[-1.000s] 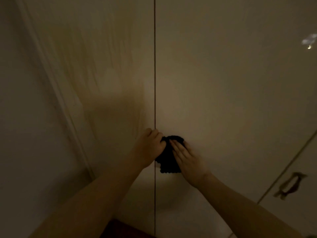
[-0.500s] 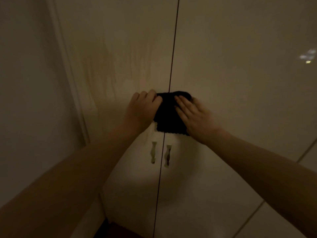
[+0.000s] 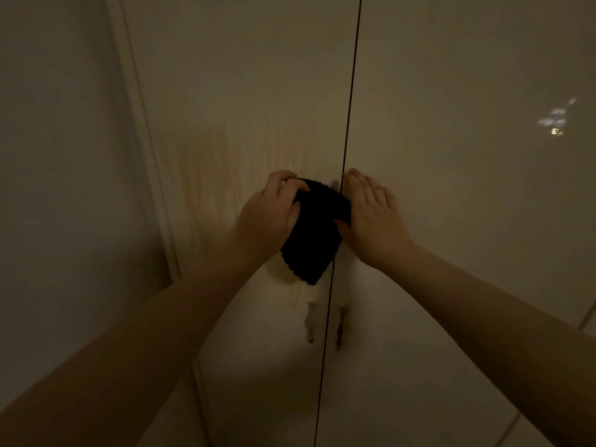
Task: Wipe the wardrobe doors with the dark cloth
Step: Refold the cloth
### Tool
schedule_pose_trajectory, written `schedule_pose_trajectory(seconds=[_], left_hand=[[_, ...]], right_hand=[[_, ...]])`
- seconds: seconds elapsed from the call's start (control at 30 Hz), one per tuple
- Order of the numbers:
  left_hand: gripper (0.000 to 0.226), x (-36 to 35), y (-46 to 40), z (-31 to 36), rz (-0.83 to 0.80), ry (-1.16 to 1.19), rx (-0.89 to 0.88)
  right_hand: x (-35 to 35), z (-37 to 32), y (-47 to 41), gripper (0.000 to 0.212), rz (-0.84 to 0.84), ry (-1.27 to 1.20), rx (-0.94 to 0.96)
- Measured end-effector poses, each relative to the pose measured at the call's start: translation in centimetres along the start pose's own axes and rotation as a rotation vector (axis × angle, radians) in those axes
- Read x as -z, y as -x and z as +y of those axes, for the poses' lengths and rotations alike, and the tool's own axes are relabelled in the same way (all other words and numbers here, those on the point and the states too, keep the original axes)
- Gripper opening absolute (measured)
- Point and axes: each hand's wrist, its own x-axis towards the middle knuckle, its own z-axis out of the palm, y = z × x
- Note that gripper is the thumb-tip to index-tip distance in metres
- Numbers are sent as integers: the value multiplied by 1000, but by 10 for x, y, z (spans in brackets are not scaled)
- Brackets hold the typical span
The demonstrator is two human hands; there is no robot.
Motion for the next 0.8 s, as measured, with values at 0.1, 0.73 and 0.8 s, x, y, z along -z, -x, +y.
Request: schedule_pose_trajectory(seconds=[0.1, 0.73, 0.8], left_hand=[[26, 10, -3, -12, -14, 49, 10], [28, 80, -21, -109, -340, -66, 43], [37, 78, -28, -112, -390, -142, 93]], right_hand=[[0, -8, -11, 74, 12, -196, -130], [33, -84, -85, 29, -242, -1043, -272], [36, -96, -94, 25, -196, -1174, -344]])
